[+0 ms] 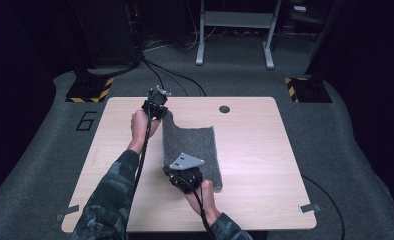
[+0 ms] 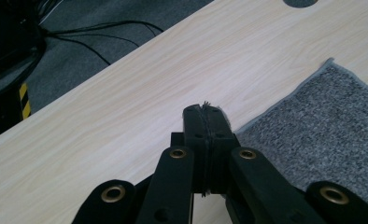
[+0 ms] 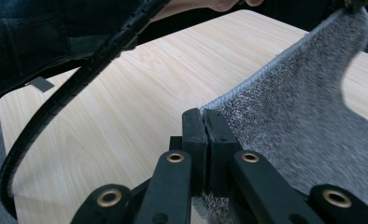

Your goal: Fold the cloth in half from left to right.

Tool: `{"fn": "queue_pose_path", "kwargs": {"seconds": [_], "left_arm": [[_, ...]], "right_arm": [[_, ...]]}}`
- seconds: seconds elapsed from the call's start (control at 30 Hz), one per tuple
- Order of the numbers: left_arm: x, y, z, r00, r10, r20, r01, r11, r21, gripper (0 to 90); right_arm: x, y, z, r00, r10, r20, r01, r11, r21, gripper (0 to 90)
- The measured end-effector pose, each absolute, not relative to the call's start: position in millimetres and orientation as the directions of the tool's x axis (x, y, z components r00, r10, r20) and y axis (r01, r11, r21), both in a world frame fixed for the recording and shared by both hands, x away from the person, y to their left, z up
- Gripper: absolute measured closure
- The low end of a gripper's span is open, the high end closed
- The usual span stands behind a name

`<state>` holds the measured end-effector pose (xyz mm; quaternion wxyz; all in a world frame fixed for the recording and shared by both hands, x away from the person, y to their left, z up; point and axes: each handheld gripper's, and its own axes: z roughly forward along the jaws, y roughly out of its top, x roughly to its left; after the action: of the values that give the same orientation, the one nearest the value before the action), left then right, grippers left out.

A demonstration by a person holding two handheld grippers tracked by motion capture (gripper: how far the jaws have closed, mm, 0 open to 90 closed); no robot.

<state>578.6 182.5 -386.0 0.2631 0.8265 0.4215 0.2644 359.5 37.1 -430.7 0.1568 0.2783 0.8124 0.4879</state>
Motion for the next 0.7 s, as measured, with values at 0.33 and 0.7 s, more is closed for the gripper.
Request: {"fn": "queue_pose_path", "kwargs": {"seconds": [0.33,0.7], "left_arm": [[584,140,-388,0.551,0.801,0.236,0.530,-0.554,0.642,89.9],[592,100,-405,0.590,0.769,0.245,0.526,-0.596,0.607,89.7]], "right_arm": [[358,-8,-441,-0.733,0.678,0.054,0.350,0.309,0.884,88.8],[356,-32,-457,-0.698,0.713,0.071,0.392,0.298,0.870,88.5]]}}
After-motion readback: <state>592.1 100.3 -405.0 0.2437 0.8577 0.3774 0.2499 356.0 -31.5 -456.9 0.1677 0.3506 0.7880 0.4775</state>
